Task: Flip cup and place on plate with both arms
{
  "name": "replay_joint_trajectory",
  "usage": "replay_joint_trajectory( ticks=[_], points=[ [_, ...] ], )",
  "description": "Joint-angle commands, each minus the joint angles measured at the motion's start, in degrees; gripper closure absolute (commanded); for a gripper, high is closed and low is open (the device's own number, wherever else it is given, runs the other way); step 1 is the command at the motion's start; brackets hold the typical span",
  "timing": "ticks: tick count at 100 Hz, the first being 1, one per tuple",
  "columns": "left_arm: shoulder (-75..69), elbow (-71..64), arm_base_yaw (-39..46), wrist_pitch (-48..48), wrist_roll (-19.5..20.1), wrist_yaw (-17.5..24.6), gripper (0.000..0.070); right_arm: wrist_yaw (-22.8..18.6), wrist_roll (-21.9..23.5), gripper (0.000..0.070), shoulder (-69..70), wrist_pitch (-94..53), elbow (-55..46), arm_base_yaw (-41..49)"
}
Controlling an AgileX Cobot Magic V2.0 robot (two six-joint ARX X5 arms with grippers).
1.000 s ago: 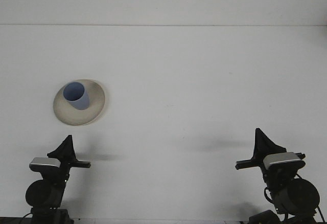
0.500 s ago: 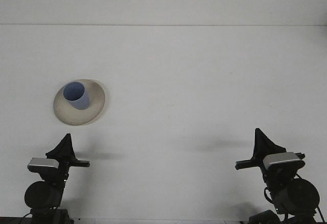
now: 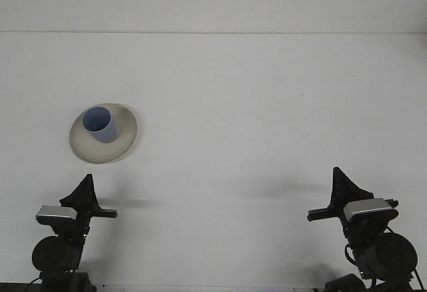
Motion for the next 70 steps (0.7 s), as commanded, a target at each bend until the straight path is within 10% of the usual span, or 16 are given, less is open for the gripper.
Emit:
replay_joint_trajectory(
  ticks=[1,41,70],
  points=[
    [-0.1,-1.1,0.1,0.8,-0.1,-0.2,0.0687,0.0,-1.6,0.0699,-0.1,0.7,0.3,0.0],
    [-0.1,-1.1,0.1,0.8,-0.1,-0.2,0.0687,-10.9,-21.0,0.0699,-11.7,11.0,-18.4,-16.5],
    [-0.1,-1.1,0.1,0.8,-0.1,-0.2,0.0687,-10.1,-21.7,0.0699,-14.9,16.9,-29.4,-19.0]
  ],
)
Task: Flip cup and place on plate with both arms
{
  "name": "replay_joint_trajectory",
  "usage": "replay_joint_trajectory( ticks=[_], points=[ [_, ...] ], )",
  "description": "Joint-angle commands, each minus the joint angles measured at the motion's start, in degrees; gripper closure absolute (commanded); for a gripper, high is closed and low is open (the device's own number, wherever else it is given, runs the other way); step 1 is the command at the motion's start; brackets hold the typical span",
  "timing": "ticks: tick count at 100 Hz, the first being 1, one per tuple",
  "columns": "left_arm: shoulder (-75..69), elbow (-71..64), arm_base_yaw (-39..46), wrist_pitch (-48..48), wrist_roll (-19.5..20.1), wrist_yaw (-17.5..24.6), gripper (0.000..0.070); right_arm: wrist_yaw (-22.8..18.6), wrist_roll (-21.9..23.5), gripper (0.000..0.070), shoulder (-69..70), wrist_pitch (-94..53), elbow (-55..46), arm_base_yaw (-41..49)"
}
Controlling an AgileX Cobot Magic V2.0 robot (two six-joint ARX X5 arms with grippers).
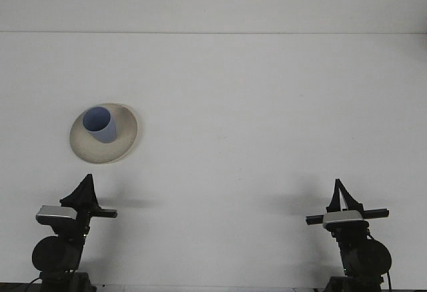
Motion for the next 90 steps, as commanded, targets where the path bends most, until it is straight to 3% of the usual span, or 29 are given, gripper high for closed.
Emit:
replay_joint_trajectory(
  ticks=[1,90],
  points=[
    [-0.1,-1.1,0.1,0.7,-0.1,-0.2,0.0687,0.2,0.1,0.0699,0.0,1.8,-1.1,-0.4],
    [-0.1,-1.1,0.1,0.7,-0.1,-0.2,0.0687,0.0,0.7,0.0699,0.0,2.8,-1.1,-0.5]
  ],
)
